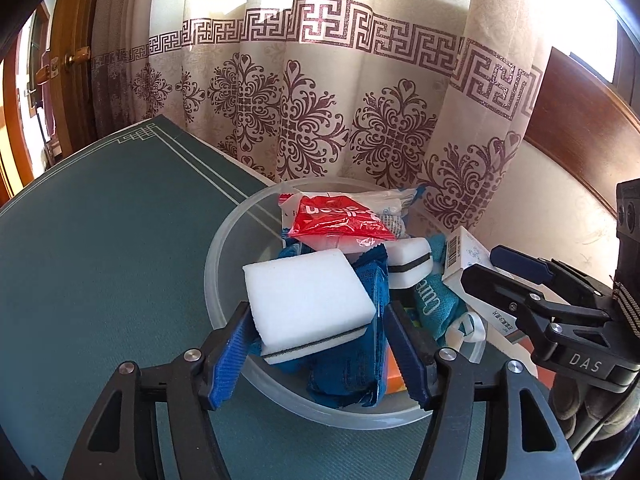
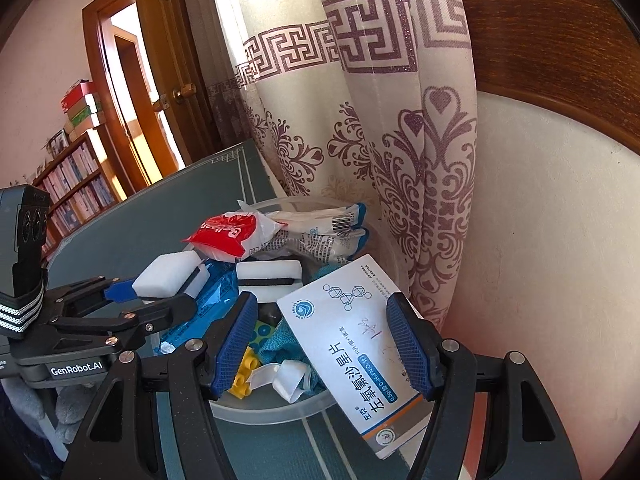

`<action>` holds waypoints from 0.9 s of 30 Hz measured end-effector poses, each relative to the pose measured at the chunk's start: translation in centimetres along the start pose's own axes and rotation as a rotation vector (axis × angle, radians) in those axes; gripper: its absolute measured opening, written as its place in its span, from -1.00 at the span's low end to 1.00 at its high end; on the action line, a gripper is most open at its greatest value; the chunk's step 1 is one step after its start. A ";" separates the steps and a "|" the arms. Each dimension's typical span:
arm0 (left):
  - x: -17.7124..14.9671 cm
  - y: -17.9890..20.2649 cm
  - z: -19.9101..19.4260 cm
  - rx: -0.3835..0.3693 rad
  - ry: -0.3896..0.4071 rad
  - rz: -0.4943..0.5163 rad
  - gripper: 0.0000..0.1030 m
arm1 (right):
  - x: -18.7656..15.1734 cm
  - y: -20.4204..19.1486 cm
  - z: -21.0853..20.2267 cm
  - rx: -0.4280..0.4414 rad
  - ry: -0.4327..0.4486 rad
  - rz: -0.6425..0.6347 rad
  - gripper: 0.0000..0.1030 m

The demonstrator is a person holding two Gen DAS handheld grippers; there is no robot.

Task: Organize objects
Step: 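Lower the white sponge into the bowl and open the left tool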

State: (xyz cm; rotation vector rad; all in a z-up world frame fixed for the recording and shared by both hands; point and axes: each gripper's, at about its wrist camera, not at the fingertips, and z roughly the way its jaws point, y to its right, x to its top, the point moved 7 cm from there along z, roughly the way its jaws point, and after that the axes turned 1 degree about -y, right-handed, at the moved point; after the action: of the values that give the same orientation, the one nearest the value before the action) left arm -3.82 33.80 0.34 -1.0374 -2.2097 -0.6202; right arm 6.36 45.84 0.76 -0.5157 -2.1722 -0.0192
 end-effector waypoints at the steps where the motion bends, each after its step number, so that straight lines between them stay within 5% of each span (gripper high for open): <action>1: 0.0 0.0 -0.1 0.000 0.002 0.000 0.36 | 0.0 -0.1 0.1 -0.005 0.002 -0.013 0.33; 6: 0.0 0.3 -1.1 -0.001 0.029 0.016 0.47 | -0.3 -0.8 0.3 -0.011 0.003 -0.085 0.48; 19: -0.5 -0.2 -1.8 0.014 0.036 -0.006 0.49 | -0.6 -0.7 1.0 -0.075 0.011 -0.205 0.48; 27: -0.7 -0.3 -2.6 0.017 0.046 -0.021 0.49 | -0.3 -0.4 0.4 -0.090 0.029 -0.217 -0.06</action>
State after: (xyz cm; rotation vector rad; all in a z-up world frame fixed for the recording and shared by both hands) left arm -2.89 31.64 1.60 -0.9823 -2.1849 -0.6270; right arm 6.02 45.43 0.36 -0.3259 -2.1964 -0.2423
